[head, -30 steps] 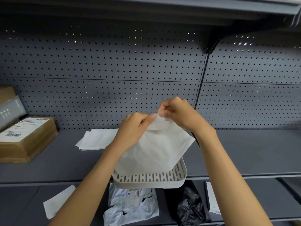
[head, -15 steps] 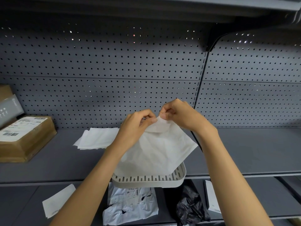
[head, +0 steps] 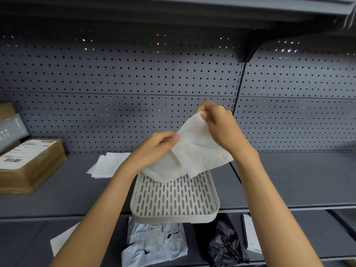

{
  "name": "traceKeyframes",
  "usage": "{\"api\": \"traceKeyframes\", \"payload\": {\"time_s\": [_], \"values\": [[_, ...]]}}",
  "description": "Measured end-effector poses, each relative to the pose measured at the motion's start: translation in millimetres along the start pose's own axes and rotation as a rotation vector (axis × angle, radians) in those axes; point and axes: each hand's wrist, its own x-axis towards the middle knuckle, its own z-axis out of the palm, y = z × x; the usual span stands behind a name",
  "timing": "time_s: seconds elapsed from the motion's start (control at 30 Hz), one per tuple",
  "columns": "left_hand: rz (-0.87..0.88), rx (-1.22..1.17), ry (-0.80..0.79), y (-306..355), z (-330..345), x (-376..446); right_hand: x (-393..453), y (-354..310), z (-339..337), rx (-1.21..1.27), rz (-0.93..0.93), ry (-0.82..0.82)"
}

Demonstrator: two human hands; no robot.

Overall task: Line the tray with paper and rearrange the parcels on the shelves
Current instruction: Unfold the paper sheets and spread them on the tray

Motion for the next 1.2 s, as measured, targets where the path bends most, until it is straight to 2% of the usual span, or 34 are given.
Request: {"api": "traceKeyframes", "payload": {"time_s": [0.1,0.17,0.27,0.33,0.43,0.53,0.6,0.7,0.8,0.87,0.93,1.03,1.2], "values": [[0.038,-0.081,0.054,3,3,1,0,-1,-1,-0.010,-0.034,-0.036],[0.086,-0.011,0.094,5,6,2,0,-2,-1,-0.012,-0.051,-0.053],[0.042,0.169,0.125,7,7,6,-1,-5,-4,0.026,-0.076,0.008],[-0.044,0.296,0.127,3,7,6,-4,-11,-8,0.107,-0.106,0.121],[-0.138,0.274,0.096,-7,2,4,-5,-16,-19,0.229,-0.130,0.394],[-0.121,0.097,0.113,-4,-15,-5,-3,-9,-31,0.302,-0.102,0.597],[-0.025,-0.058,0.196,4,-31,-11,-2,1,-39,0.325,-0.063,0.627],[0.031,-0.317,0.363,20,-51,-12,3,10,-45,0.315,0.006,0.602],[0.023,-0.427,0.275,24,-61,-10,9,12,-44,0.296,0.023,0.589],[-0.053,-0.326,0.204,15,-58,-8,14,17,-40,0.236,0.076,0.486],[-0.141,-0.210,0.189,4,-50,-3,17,26,-28,0.111,0.171,0.291],[-0.142,-0.148,0.171,-4,-36,-4,18,39,-9,0.036,0.257,0.059],[-0.004,-0.116,0.221,7,-38,-11,15,34,-13,0.068,0.264,0.006]]}}
